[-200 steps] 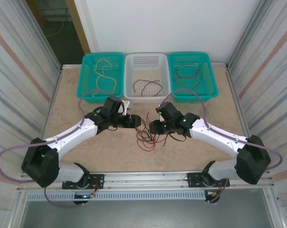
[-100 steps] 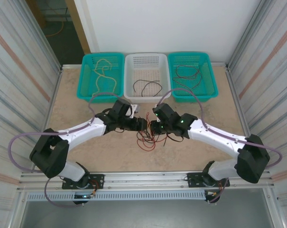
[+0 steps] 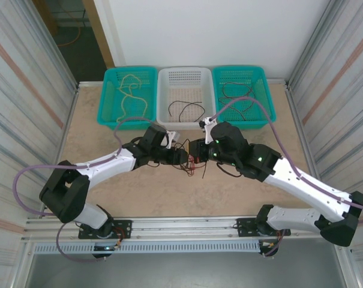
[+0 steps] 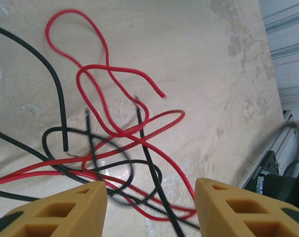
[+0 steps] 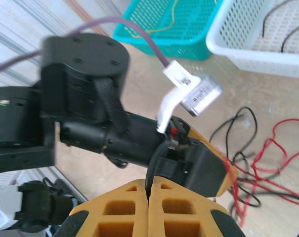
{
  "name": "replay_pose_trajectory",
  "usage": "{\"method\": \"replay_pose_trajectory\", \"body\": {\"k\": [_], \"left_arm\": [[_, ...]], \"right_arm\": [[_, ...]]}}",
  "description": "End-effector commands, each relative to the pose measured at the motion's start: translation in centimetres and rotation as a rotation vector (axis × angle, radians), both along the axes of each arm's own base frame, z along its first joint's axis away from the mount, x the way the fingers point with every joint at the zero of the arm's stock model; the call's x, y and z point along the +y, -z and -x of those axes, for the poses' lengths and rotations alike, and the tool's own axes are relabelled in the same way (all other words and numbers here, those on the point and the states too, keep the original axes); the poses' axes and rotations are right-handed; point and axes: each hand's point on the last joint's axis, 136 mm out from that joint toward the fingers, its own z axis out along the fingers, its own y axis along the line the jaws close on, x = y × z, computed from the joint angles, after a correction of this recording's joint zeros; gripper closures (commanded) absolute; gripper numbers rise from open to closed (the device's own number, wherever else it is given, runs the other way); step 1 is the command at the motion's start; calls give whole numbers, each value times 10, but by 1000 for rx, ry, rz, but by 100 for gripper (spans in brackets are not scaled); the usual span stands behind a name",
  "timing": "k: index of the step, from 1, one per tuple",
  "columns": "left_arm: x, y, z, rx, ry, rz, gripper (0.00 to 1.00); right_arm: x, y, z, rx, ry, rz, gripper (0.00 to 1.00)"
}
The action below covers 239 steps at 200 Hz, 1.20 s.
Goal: Untangle the cables
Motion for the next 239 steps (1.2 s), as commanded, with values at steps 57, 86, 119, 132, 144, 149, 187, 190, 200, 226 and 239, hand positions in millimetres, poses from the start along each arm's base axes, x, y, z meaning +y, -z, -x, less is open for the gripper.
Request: {"method": "replay_pose_trajectory", "body": {"k": [57,86,119,132,144,149,187,190,200,226,239], "left_arm": [[10,30,11,60,-8,-52,51],[13,36,16,71,-9,-59,51],[15,36,20,67,-4,-53,45],[17,38,20,69,-6,-61,45],[16,39,21,70,-2,-62,45],[15,37,21,68,2,-55,45],[16,-28,14,-78,9,18,38],[18,-37,13,-99,7,23,37],[26,-70,8,-180,-14,55,34],[53,-156,0,-368,-69,175,27],[61,-194,0,-450,-70,241,25]], "right_arm": [[-32,-123,18,-274,-16,-200,100],[-47,-155,20,-359,5,-211,100],[-63,-188,24,-445,24,-242,100],[-69,-201,25,-482,37,-254,100],[-75,-212,26,-513,46,-261,100],[-76,-215,25,-523,50,-261,100],[-85,-219,18,-536,84,-241,100],[-85,-218,17,-532,86,-240,100],[-86,-214,15,-519,91,-238,100],[-86,-206,12,-491,92,-239,100],[-84,-201,11,-477,85,-238,100]]}}
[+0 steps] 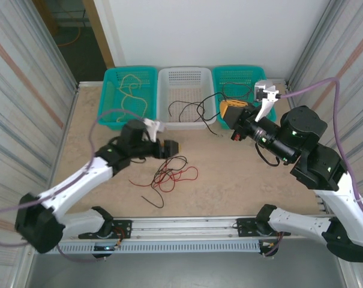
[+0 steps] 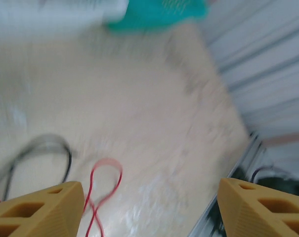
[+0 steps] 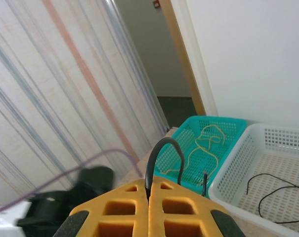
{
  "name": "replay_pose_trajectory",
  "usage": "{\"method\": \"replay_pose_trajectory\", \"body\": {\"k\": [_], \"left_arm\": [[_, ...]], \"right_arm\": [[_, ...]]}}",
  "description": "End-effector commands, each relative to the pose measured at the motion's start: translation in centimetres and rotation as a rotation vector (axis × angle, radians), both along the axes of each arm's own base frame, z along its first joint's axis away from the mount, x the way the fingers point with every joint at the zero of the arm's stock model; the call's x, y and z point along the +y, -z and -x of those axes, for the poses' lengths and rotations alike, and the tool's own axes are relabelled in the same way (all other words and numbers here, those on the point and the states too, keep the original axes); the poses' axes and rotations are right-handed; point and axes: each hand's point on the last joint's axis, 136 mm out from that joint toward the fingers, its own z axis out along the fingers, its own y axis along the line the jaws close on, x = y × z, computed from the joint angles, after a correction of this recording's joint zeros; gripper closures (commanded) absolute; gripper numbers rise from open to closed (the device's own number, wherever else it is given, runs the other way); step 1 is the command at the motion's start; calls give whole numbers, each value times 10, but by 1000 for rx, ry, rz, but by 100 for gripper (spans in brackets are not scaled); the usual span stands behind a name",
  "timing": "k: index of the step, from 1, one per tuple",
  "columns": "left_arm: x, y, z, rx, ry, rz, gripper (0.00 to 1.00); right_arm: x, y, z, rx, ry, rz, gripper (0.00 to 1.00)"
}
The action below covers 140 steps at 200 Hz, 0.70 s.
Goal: Untangle the cables
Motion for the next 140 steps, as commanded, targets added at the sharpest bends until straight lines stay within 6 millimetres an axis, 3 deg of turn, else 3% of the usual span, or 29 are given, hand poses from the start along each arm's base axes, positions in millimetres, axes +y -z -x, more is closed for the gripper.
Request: {"method": "replay_pose_trajectory", "body": {"k": [1,21,39,64,97,106,140], "left_arm": [[19,-74,0,-181,-2,89,25],[19,-123,7,-310,46,146,29],[8,-148,15,-374,134,197,37],[-12,-158,22,-397,245,218,46],[-30,-172,33,-449,343,267,49],[-32,-174,35,-461,362,278,50],[-33,-160,27,-463,344,219,62]], "right_arm": [[2,5,0,11,-16,3,100],[9,13,-2,37,-39,9,100],[18,21,-4,66,-68,16,100],[29,31,-6,107,-98,20,100],[38,38,-5,140,-140,-5,100],[47,48,-11,168,-146,9,100],[58,53,-11,195,-187,-8,100]]}}
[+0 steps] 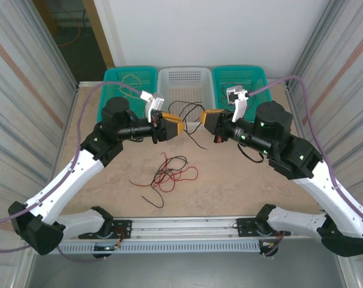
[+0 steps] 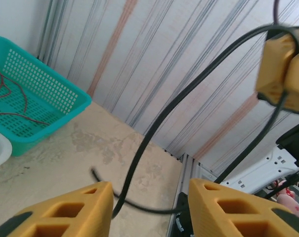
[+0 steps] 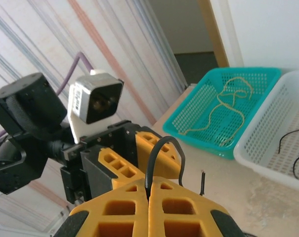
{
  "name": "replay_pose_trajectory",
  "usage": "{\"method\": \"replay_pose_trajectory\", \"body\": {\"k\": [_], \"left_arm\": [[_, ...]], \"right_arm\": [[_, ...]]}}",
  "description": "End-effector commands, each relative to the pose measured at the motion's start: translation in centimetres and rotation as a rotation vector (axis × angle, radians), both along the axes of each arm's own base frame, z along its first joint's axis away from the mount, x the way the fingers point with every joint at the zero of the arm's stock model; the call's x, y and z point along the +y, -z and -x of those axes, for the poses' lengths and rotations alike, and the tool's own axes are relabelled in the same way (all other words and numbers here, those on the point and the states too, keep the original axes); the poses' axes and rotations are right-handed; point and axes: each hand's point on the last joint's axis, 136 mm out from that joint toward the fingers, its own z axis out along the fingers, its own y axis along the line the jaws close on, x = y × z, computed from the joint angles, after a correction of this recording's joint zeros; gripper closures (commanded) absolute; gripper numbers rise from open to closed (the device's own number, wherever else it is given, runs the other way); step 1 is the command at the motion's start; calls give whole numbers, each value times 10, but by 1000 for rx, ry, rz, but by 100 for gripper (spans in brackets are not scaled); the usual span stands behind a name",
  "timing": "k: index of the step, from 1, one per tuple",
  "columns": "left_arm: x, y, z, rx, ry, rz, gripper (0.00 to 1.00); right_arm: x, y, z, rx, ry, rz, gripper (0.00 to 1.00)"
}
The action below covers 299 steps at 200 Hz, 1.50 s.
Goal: Untangle the cables
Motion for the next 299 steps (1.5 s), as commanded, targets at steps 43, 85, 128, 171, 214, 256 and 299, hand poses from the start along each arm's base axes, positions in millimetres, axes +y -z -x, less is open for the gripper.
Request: {"method": "replay_pose_trajectory", "body": {"k": [43,85,128,171,214,256,299], "left_arm": [[-2,1,1,-72,21,-15,71],[5,13,-12,-85,-71,-75,68],[16,25,-17,-105,-144,-108,66],[7,31,-16,-65,-99,-98,83],[11,24,-18,-86,-132,-77,98],[15,23,-21,-87,-161,-98,100],[24,21,-34,-81,-232,-122,100]], "right_arm": [[10,-3,3,28,-50,-60,100],[10,-3,5,33,-56,-71,100],[10,-1,6,37,-61,-81,100],[14,1,4,44,-71,-82,100],[11,5,4,49,-60,-77,100],[7,16,1,63,-29,-56,100],[-6,39,-12,96,78,13,59]]}}
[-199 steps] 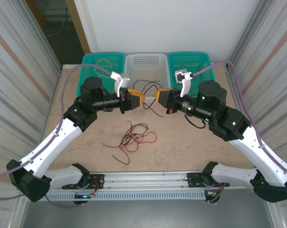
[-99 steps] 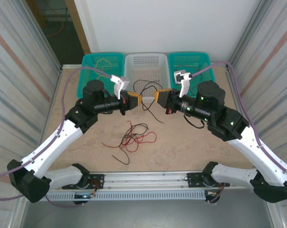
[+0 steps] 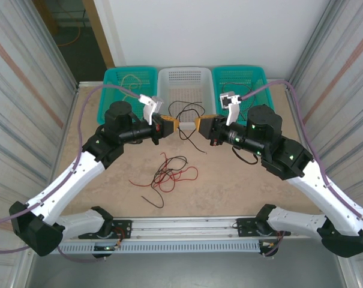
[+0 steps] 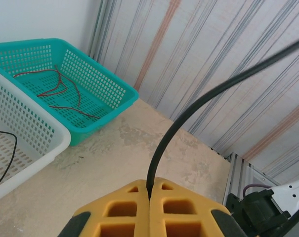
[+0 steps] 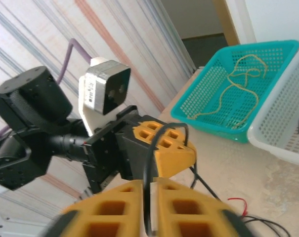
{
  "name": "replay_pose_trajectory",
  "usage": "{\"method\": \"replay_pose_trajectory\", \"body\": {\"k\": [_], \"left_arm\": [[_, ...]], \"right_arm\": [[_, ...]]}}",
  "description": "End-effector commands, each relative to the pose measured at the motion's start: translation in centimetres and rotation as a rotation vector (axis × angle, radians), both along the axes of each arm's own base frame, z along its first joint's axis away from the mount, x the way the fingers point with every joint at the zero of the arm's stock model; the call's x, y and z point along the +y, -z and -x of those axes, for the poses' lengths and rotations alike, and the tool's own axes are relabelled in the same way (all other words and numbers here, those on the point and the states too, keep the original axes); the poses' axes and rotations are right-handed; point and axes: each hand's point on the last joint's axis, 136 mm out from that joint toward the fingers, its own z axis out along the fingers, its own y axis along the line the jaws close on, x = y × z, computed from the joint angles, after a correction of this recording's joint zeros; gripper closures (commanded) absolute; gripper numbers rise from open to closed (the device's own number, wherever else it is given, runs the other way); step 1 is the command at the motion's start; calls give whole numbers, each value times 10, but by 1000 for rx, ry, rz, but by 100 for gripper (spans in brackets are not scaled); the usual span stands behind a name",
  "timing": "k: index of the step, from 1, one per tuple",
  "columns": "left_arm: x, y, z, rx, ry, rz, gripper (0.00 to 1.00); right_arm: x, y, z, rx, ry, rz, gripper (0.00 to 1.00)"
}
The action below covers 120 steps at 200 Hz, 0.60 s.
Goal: Untangle the cables
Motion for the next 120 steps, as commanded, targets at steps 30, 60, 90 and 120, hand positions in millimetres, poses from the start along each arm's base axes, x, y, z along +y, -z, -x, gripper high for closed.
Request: {"method": "replay_pose_trajectory", "body": {"k": [30,60,90,120], "left_arm": [[28,-14,-47,12,-254,-61,100],[51,-19,-98,73,-439,-74,100],[59,-20,-150,132,-534,-59,100],[57,-5,-203,222,-571,-39,100]], "right_arm": [[-62,24,-22,19,318,110,30],[-107,46,-28,86,489,120,26],[-122,67,-25,164,516,96,27],[-126,79,-20,198,518,109,28]]}}
